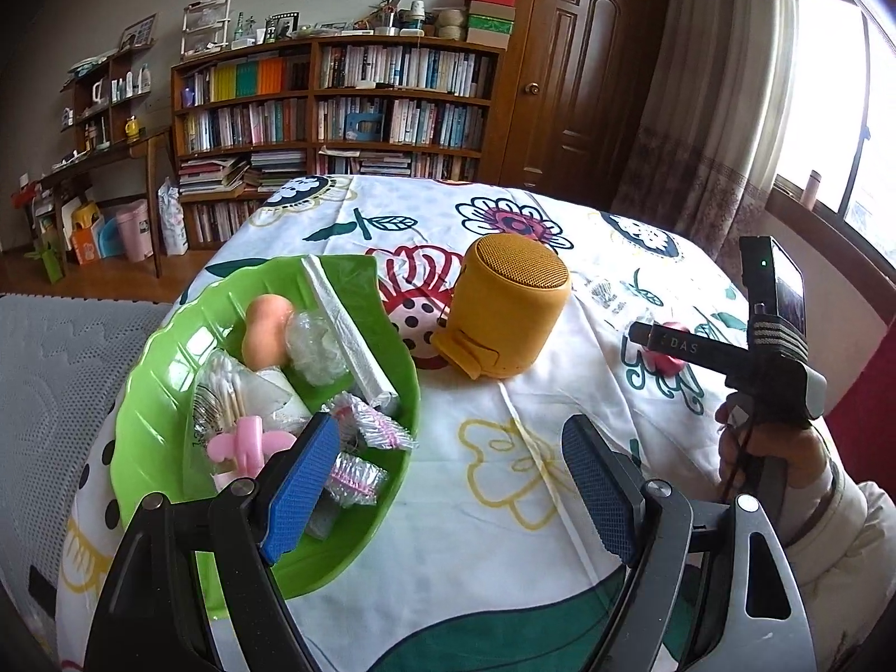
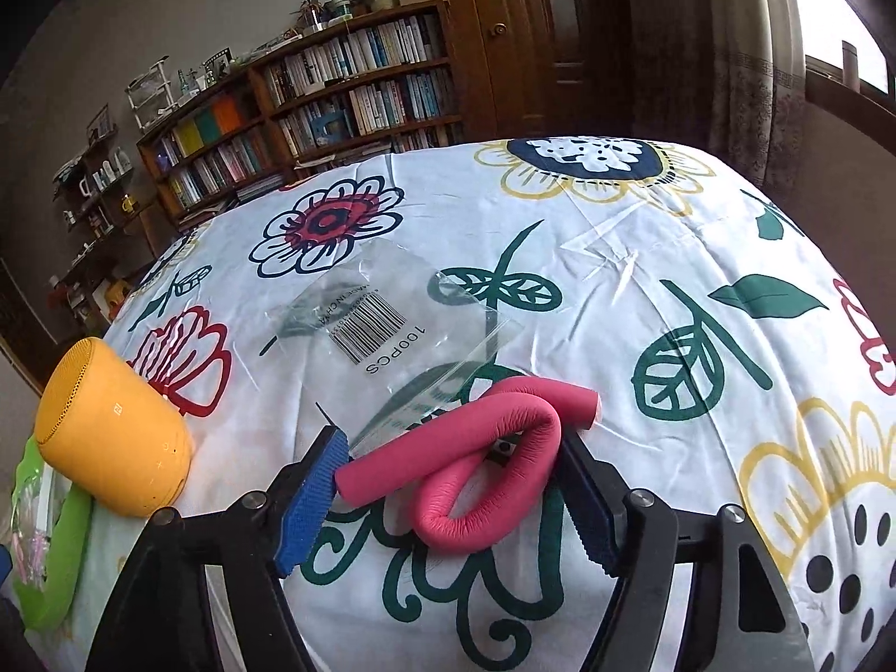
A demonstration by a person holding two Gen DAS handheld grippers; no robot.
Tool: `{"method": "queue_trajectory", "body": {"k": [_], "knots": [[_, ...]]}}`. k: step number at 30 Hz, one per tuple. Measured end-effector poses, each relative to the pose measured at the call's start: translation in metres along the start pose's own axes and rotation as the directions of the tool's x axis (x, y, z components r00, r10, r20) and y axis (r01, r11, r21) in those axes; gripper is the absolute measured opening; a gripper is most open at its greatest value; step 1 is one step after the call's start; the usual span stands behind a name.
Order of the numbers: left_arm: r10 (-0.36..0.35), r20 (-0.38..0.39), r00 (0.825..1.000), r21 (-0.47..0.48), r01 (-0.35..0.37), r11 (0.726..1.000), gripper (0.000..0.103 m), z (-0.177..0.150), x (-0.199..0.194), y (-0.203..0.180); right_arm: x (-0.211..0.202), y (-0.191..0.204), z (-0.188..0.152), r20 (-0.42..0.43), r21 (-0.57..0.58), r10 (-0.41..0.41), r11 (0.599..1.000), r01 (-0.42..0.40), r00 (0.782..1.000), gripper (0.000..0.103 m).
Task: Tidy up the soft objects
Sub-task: 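Close the right tool on the pink foam tube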
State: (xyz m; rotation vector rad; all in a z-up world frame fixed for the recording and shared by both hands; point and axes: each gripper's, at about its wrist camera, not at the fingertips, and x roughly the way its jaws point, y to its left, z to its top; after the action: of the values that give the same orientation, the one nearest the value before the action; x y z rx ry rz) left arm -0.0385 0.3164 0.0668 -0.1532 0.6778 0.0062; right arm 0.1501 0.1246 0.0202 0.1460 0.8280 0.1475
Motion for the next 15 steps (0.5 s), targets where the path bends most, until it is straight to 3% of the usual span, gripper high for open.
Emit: {"method": "queue_trajectory", "body": {"k": [15], "knots": [[-0.036, -0.009, 0.999, 0.116, 0.037, 0.993, 0.083, 0.009, 0.009, -0.052, -0.039, -0.044, -0.025, 0.01, -0.011, 0.015, 1.0, -0.015, 1.0, 0.077]]}}
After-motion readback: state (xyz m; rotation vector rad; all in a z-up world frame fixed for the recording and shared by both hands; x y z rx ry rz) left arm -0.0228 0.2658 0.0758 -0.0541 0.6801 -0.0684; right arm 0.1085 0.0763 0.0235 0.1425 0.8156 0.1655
